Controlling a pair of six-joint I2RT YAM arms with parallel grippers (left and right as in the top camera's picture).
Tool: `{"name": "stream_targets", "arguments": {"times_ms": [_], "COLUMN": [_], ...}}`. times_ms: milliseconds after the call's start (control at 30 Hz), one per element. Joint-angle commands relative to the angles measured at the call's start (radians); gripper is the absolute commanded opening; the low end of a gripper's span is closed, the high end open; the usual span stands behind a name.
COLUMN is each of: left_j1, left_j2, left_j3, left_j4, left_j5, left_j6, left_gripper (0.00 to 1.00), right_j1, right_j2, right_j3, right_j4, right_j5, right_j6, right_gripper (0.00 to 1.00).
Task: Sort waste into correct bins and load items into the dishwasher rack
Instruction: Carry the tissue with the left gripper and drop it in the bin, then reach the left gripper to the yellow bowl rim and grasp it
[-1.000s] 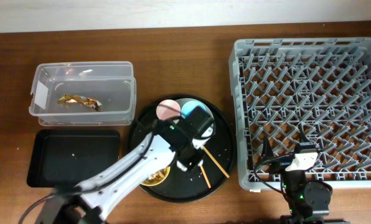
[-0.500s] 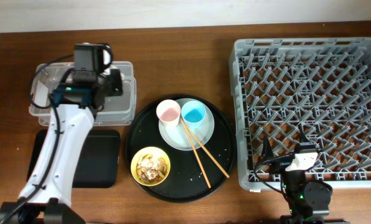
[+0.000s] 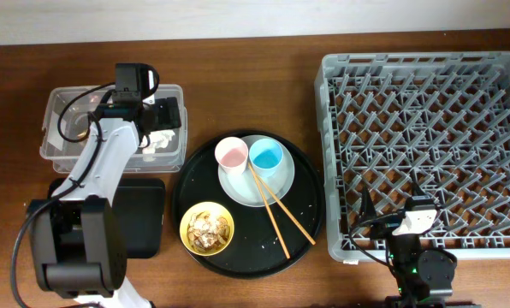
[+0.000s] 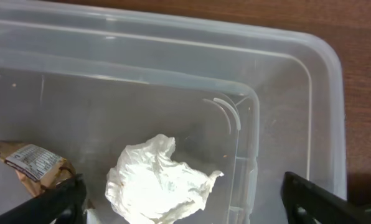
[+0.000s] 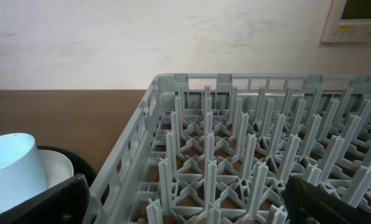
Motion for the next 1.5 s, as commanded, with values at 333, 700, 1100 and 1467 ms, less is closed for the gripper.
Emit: {"name": "stream_targets", "arguments": {"times_ms": [333, 700, 1100, 1467], "left_j1": [-0.034, -0.423, -0.63, -0.63], "left_j2": [-0.531, -0.531, -0.531, -0.531], "left_j3": [0.011, -0.249, -0.479, -0.53], "left_j4": [-0.629, -0.579, -0.297, -0.267], "left_j5": [0.463, 0.235, 0.233, 0.127], "left_j6": [0.002, -0.227, -0.313, -0.365], "left_gripper": [0.52, 0.26, 0.41, 0.34], "right_j1": [-0.006, -0.006, -0.006, -0.006], "right_j2": [-0.006, -0.006, -0.006, -0.006], "right_j3": [-0.005, -0.005, -0.005, -0.005], "right_j4": [-0.005, -0.005, -0.005, -0.005], "right_j5": [0.002, 0.002, 0.002, 0.002], "right_j6": [0.005, 0.005, 0.005, 0.005], "right_gripper": [0.98, 0.98, 0.98, 0.98]}}
